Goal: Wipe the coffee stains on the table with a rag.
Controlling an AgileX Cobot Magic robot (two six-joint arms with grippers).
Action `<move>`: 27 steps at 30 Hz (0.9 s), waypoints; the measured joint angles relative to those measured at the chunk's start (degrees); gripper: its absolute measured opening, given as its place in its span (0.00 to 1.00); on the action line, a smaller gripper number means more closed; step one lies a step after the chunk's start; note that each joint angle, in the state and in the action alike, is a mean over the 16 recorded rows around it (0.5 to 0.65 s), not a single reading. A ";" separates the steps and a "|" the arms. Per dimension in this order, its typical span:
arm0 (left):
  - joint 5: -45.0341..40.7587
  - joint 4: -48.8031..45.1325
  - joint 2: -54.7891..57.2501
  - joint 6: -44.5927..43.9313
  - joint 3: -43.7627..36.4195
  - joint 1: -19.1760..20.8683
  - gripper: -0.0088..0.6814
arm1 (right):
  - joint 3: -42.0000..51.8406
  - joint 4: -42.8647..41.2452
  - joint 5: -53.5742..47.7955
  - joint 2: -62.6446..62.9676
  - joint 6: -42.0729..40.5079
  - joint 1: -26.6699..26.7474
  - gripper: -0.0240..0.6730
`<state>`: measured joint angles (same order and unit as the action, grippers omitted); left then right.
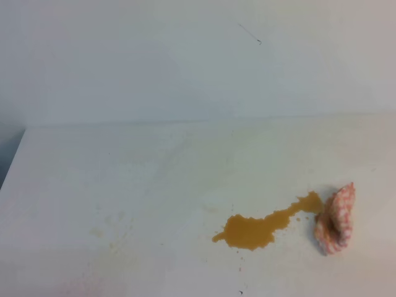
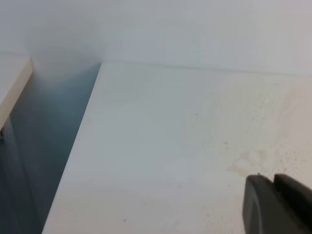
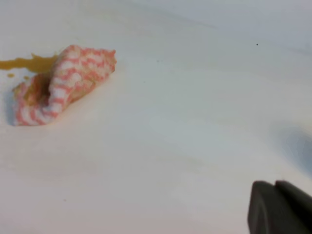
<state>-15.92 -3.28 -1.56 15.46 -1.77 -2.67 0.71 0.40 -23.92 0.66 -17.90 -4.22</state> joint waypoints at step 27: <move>0.00 0.00 -0.09 0.00 0.00 0.00 0.01 | 0.00 -1.19 0.00 0.00 -0.13 0.00 0.03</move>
<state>-15.92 -3.28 -1.65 15.46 -1.77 -2.67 0.71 -0.79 -23.92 0.66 -18.03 -4.22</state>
